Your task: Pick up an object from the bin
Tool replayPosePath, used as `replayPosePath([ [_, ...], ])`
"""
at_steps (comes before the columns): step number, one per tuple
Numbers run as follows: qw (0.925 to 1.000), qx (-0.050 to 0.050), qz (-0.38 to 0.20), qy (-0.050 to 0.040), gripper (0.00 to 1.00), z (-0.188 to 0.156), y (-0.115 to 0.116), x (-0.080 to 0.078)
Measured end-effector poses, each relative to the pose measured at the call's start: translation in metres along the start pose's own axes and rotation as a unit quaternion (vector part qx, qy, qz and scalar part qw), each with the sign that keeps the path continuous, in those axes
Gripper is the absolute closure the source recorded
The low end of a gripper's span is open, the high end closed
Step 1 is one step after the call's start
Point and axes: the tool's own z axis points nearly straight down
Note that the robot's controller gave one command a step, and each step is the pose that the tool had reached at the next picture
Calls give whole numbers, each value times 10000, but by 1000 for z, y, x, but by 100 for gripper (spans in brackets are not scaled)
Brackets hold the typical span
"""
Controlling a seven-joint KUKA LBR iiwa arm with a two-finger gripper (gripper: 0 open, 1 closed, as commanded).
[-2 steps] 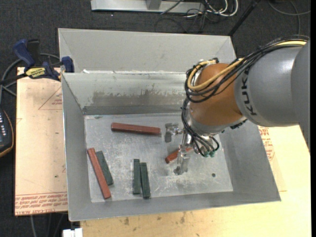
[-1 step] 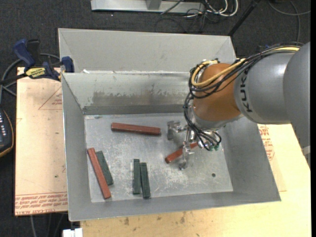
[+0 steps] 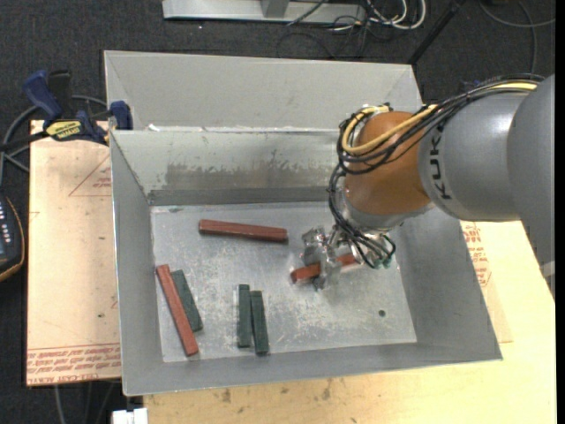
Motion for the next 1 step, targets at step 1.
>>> replayPosePath([
  [1, 9999, 9, -105, -36, 100, -82, 6, -5],
])
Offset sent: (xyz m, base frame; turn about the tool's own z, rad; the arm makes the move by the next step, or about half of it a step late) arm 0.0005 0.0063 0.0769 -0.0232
